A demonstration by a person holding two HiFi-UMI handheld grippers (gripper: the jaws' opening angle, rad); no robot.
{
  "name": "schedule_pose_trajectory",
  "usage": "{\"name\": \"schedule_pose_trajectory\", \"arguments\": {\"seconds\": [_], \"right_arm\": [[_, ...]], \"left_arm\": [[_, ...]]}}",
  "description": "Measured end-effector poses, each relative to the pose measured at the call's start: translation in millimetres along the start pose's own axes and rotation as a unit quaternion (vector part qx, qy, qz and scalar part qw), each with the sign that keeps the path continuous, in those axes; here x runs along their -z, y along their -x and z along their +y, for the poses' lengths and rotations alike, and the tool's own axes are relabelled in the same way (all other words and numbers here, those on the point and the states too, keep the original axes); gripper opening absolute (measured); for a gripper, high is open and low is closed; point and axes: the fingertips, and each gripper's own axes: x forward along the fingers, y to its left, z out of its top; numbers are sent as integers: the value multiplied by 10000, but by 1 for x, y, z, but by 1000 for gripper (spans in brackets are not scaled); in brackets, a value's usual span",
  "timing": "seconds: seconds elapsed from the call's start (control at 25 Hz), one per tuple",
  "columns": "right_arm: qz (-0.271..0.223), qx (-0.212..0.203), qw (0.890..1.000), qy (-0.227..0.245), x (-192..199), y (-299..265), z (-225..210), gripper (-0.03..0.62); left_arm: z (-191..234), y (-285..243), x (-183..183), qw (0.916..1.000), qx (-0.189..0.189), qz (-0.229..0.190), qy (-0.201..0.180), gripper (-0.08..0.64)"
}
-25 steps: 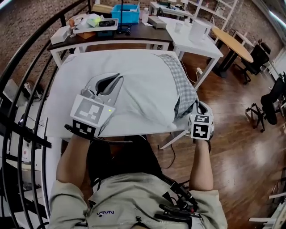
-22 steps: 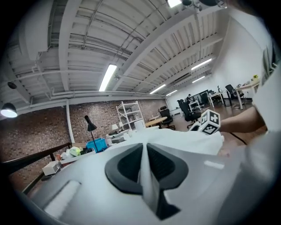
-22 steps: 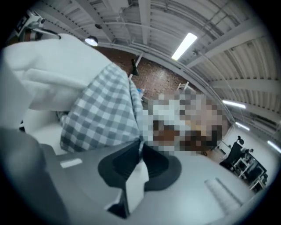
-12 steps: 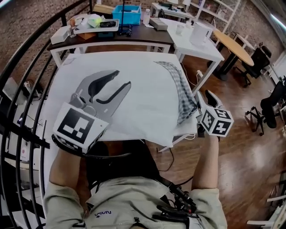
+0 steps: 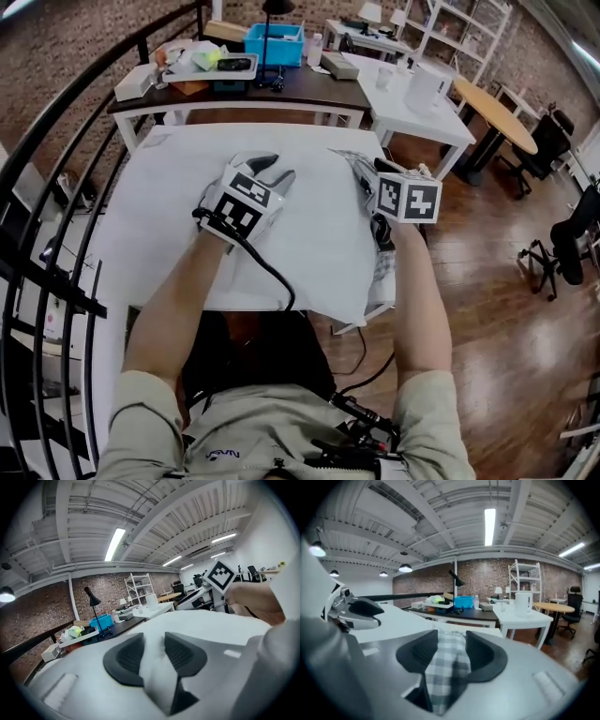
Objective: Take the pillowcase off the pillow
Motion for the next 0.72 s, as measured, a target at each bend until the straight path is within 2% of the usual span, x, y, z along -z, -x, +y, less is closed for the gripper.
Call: {"name": "schedule_pose_trajectory", "arguments": {"seconds": [0.04, 0.08, 0.12, 0.16, 0.28, 0.4, 0.52, 0.6, 0.72], "right_arm": [[227, -14, 9997, 73, 7, -9, 2, 177], [394, 24, 9991, 174, 12, -15, 2, 135], [485, 131, 9983, 294, 14, -18, -2, 44], [519, 286, 9973, 423, 14, -19, -7, 6], [537, 765, 9931, 713, 11, -20, -32, 6], [672, 1231, 9862, 883, 15, -20, -62, 5], [1142, 1549, 9779, 812, 49, -22, -92, 5], [1596, 1528, 9728, 697, 90, -27, -103, 5], [1815, 978, 9775, 452, 134, -36, -88, 6]], "left_arm": [[-2, -1, 6, 10000, 9, 23, -51, 108], [-4, 1, 10, 9999, -11, 1, -105, 46], [-6, 5, 13, 9998, -55, -78, -155, 26], [-9, 12, 13, 9995, -115, -218, -195, 21], [-12, 43, -1, 9954, -252, -920, -92, 17], [-7, 78, -26, 9856, -271, -1633, 334, 15], [4, 102, -44, 9740, -381, -2111, 727, 14], [13, 111, -48, 9681, -506, -2289, 882, 14], [26, 106, -45, 9660, -713, -2302, 932, 14]]}}
